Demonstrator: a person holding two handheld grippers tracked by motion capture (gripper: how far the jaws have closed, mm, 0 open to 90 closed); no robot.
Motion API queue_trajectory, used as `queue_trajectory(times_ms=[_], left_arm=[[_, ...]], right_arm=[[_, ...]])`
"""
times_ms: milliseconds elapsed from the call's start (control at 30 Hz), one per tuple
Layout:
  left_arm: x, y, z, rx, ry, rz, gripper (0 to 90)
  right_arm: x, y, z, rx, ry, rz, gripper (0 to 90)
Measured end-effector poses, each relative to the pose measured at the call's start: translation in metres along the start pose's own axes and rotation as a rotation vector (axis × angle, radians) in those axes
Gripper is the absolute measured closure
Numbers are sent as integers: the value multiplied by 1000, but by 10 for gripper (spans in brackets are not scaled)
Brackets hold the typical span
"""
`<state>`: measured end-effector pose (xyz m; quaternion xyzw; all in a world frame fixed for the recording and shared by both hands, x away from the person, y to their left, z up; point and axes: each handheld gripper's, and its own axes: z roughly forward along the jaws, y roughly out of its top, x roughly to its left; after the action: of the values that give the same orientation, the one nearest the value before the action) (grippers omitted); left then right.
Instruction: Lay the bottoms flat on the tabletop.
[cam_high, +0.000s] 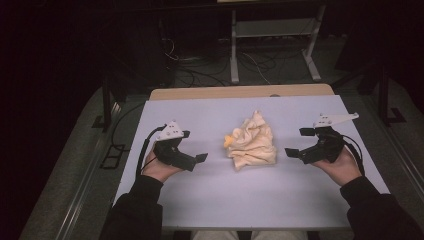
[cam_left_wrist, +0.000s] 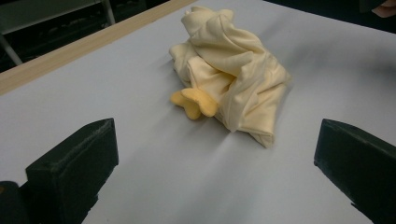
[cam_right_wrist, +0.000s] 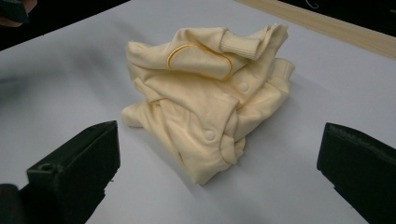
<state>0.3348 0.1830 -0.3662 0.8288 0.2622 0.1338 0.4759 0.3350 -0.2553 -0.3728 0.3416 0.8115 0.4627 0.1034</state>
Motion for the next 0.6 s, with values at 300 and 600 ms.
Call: queue_trajectory(times_ms=[300,600], left_arm=[[6,7,12,-24,-8,-6,0],[3,10,23,-52,-30,-9,0]], right_arm=[[-5,1,20,10,9,17,0],[-11,-1,35,15,12,29,0]])
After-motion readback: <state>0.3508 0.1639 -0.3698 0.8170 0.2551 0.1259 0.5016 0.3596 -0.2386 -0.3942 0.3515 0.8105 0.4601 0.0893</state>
